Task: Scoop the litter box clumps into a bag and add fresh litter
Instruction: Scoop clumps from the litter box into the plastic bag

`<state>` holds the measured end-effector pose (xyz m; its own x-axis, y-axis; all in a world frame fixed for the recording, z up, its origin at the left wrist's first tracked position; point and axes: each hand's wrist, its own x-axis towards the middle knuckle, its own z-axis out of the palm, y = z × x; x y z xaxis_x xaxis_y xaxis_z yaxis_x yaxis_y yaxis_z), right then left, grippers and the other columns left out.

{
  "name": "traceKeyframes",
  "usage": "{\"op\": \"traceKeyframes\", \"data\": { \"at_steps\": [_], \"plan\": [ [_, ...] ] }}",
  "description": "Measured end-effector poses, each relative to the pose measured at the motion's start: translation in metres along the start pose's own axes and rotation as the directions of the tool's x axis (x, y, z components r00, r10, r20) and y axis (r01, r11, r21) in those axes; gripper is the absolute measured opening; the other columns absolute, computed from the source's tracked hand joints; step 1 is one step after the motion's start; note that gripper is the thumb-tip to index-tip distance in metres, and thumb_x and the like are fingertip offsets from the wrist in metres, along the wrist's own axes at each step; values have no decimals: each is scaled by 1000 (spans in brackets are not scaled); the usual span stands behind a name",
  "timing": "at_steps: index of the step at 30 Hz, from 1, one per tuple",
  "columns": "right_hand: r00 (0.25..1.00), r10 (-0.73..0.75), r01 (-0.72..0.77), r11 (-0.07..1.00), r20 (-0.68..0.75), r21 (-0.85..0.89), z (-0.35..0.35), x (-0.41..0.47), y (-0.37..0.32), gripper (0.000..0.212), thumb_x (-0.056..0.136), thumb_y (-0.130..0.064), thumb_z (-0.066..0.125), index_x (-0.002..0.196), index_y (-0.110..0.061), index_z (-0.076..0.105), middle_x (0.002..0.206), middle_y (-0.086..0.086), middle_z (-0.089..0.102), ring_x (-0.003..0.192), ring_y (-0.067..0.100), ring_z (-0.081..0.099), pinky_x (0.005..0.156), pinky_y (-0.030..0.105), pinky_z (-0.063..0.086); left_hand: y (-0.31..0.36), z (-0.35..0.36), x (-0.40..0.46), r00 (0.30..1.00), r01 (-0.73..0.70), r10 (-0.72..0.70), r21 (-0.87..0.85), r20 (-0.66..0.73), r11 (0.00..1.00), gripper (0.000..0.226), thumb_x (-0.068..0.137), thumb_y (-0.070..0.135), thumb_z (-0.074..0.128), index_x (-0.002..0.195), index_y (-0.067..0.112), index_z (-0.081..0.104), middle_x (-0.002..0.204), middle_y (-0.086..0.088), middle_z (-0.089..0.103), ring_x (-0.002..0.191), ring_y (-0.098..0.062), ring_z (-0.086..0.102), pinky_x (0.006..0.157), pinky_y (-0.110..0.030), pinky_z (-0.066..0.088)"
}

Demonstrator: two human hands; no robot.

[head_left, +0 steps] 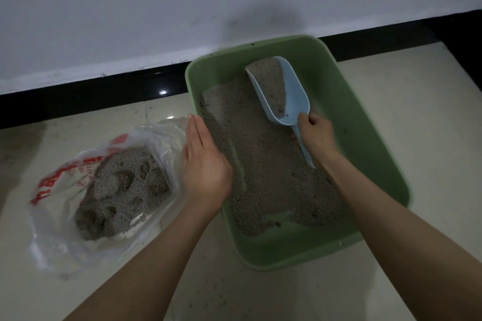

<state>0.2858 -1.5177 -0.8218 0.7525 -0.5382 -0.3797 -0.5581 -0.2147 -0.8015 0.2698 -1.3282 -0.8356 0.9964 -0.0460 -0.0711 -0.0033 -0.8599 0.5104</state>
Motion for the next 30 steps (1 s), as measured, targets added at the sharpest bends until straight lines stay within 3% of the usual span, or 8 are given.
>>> {"op": "traceKeyframes", "data": {
  "at_steps": [4,12,15,17,21,24,27,30],
  "plan": [
    [998,-46,46,999,-31,-25,-15,-20,1,26,99,-18,39,77,-6,45,59,2,36,49,8,36,34,5,27,-1,-3,0,1000,7,-7,24,18,1000,74,88,4,36,147,7,-9,157,-9,-6,141,-29,17,114,-45,23],
    [988,-123,118,992,-91,-53,-48,-85,-2,46,98,-10,42,54,-17,31,51,-2,29,26,-4,37,31,8,24,-3,-13,3,992,-24,15,65,125,998,70,94,16,36,146,3,-9,157,-12,-8,143,-31,11,114,-46,20],
    [987,-143,139,989,-77,-52,-54,-106,-3,44,97,-13,44,54,-17,35,50,-2,33,31,0,41,34,9,28,-10,-27,3,984,-94,99,-36,150,995,56,98,27,32,146,3,15,152,-18,18,140,-31,22,112,-45,26],
    [985,-169,167,983,-25,-72,-53,-121,-6,43,97,-14,44,55,-16,36,51,0,35,30,-2,42,38,11,32,-23,-44,-9,981,-165,178,-148,80,975,39,96,22,36,130,4,41,131,-18,47,122,-31,45,100,-42,39],
    [969,-204,221,968,139,-121,-39,-146,-16,39,98,-17,43,61,-7,38,57,8,39,45,7,47,40,8,34,-66,-79,-46,957,-288,282,-108,-71,951,33,89,8,44,119,1,57,123,-16,57,118,-30,50,102,-22,27],
    [948,-187,232,960,259,-159,-17,-157,-27,36,99,-23,43,67,-6,44,57,4,43,49,14,50,51,22,42,-108,-105,-60,918,-331,327,20,-222,943,39,78,7,43,112,2,60,121,-15,58,120,-34,48,107,-35,29],
    [920,-182,268,939,346,-218,8,-167,-38,35,99,-24,43,69,-5,47,59,6,46,46,10,50,47,17,41,-148,-126,-67,935,-147,198,186,-295,972,49,74,-1,55,123,1,52,130,-24,49,126,-43,40,106,-51,32],
    [899,-149,274,925,411,-265,35,-175,-49,34,97,-24,45,68,-6,48,59,7,48,49,14,50,50,24,42,-174,-137,-72,978,33,3,167,-210,985,65,79,7,63,138,2,35,141,-29,32,129,-46,33,101,-55,36]
  ]
}}
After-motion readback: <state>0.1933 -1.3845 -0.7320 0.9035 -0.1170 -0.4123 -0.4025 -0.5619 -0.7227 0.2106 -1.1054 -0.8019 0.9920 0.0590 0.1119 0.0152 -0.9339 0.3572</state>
